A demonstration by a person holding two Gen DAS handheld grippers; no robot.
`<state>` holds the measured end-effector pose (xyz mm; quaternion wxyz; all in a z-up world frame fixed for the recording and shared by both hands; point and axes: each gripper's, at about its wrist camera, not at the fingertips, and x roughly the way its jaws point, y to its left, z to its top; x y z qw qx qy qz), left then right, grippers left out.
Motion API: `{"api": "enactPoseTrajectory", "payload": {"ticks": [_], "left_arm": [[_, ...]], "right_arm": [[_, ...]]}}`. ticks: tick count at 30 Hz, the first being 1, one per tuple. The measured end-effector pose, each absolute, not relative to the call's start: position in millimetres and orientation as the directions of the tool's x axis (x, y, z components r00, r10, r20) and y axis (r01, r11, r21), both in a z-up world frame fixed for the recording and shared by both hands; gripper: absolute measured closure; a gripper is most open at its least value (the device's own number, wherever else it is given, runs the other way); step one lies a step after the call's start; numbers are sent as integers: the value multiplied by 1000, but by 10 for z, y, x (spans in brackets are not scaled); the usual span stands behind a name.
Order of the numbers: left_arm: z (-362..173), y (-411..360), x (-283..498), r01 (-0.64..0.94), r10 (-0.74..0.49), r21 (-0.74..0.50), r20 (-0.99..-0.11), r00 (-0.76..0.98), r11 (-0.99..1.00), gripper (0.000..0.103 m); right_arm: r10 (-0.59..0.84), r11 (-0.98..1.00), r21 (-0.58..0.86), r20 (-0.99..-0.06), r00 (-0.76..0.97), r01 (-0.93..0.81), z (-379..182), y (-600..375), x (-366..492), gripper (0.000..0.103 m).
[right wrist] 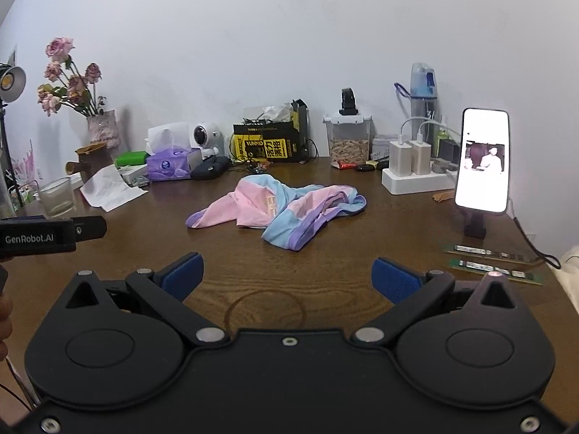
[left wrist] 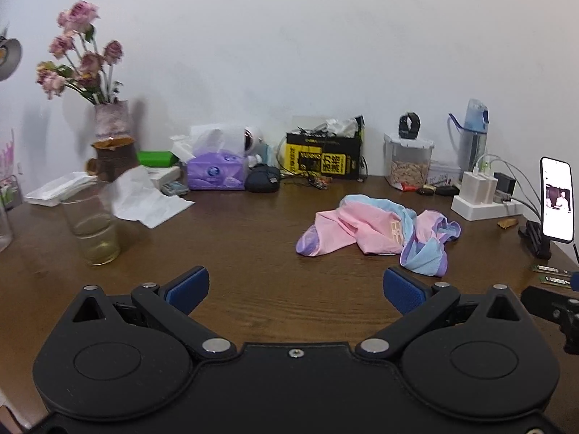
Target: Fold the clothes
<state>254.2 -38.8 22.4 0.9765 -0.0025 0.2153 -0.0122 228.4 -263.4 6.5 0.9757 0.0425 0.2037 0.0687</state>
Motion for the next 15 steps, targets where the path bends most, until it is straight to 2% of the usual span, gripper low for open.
{"api": "enactPoseTrajectory", "payload": {"ticks": [8,15], "left_arm": [[140,-383,2950,56,-68,-39,-471,880,998,0],[99,-388,2987,80,-72,-2,-475,877,997,0]], "right_arm": [[191,979,156,-465,865,-133,-35,-2683,3157,0],[214,957,280,-516,829,-73,-61,-2982,4249,0]]}}
